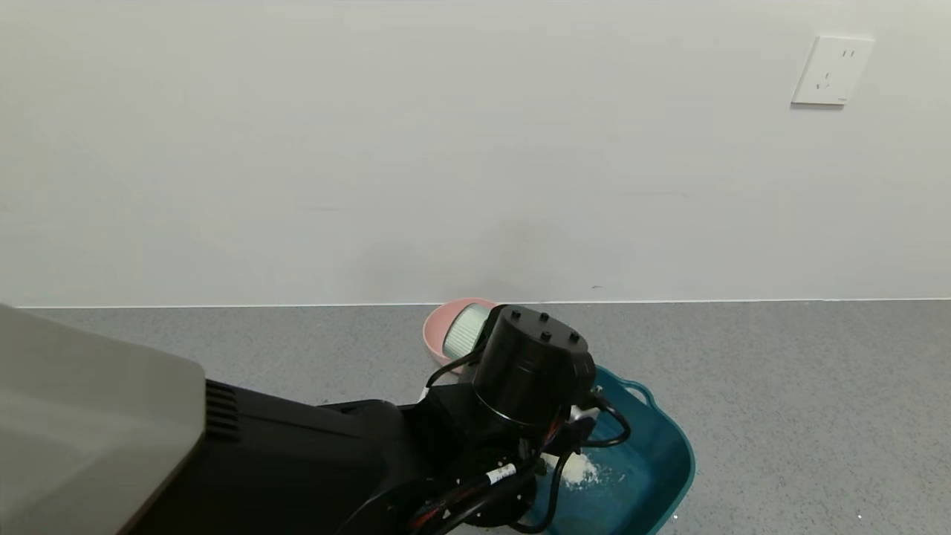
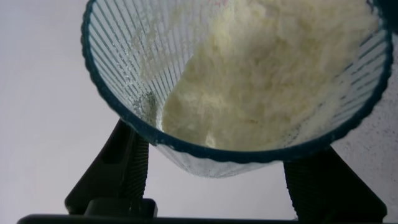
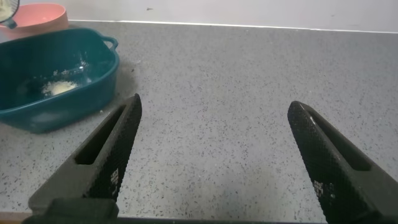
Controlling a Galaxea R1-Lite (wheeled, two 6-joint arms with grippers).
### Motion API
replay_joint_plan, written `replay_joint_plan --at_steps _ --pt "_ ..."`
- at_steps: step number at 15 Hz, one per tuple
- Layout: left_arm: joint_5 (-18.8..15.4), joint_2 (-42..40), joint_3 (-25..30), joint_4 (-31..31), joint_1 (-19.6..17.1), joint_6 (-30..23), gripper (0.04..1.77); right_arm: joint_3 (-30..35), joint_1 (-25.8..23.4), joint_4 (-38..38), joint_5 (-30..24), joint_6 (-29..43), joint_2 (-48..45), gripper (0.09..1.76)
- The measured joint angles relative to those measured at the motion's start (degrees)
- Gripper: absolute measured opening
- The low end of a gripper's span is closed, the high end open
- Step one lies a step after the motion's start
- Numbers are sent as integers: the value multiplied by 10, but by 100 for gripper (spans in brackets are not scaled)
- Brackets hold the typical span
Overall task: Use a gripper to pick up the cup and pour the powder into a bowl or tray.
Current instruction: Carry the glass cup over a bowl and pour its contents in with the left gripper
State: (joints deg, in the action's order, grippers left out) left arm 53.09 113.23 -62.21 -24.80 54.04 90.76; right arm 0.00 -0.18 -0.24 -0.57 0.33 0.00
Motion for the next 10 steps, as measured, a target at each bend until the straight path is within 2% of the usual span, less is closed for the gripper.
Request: replay_joint_plan --at_steps 10 --pt "56 10 11 -2 31 14 125 0 0 0 0 0 0 171"
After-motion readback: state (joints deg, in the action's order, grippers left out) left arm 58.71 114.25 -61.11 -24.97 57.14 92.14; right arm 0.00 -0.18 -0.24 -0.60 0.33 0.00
